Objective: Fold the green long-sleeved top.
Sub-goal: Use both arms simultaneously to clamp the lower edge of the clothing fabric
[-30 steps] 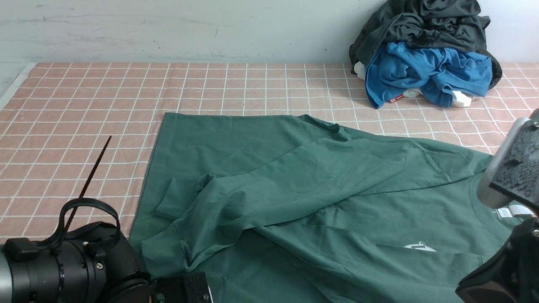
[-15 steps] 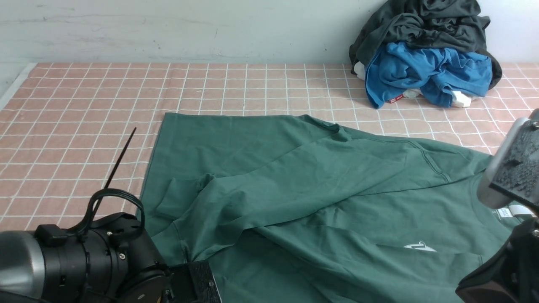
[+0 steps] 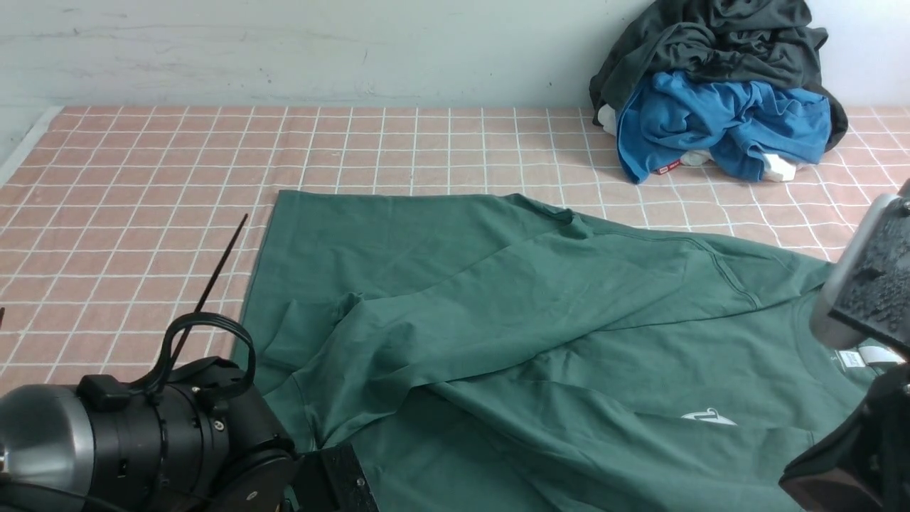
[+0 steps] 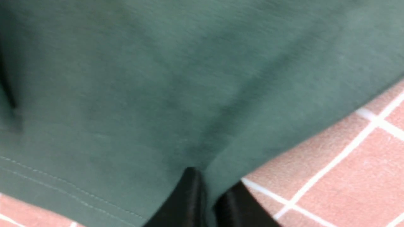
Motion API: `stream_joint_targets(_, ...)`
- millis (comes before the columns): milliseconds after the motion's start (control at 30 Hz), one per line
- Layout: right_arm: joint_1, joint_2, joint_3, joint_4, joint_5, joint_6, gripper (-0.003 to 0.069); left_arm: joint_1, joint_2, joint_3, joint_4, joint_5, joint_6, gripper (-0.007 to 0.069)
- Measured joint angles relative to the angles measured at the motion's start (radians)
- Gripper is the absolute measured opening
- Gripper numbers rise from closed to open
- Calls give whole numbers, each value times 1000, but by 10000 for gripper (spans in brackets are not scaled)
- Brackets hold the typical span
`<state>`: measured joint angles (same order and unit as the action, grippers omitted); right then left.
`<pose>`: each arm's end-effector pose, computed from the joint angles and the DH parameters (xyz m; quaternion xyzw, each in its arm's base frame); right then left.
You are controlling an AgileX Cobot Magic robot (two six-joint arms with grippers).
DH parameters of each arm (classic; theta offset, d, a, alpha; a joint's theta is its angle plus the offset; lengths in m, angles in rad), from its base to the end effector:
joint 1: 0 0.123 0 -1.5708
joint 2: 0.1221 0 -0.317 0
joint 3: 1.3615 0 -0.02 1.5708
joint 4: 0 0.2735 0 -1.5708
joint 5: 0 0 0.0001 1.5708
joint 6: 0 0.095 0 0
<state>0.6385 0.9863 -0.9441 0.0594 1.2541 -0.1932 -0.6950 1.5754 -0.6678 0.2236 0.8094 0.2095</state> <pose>0.1288 0.1023 0.3503 -0.3935 0.9011 0.0684 0.1688 0.1916 -0.1399 0.1574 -0.5054 -0.8588 -0.0832 0.0096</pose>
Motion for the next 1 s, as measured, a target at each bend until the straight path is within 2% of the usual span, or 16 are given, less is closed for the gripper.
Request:
stream_joint_targets(133,0,2,0,-32,0,-35,16,0,-5,-13,34,37,-32,6)
stream_joint_targets(233,0,17,0,-33,0,-88,62,4,-44,-11,39,105,-64,6)
stream_joint_targets(400,0,81,1,-34,0,-169,267,81,-117,32,25,214,-72,9)
stream_joint_targets(533,0,135,44,-59,-13,-208,428,147,-158,54,-8,213,-72,9)
stream_joint_targets(633,0,189,161,-96,-59,-257,536,182,-185,57,-31,204,-72,9)
stream_joint_targets(767,0,228,291,-147,-213,-297,573,187,-201,57,-37,200,-72,11)
stream_joint_targets(933,0,314,408,-230,-456,-274,572,188,-201,59,-48,164,-72,11)
stream_joint_targets(1000,0,355,421,-257,-499,-266,567,188,-201,59,-48,152,-72,11)
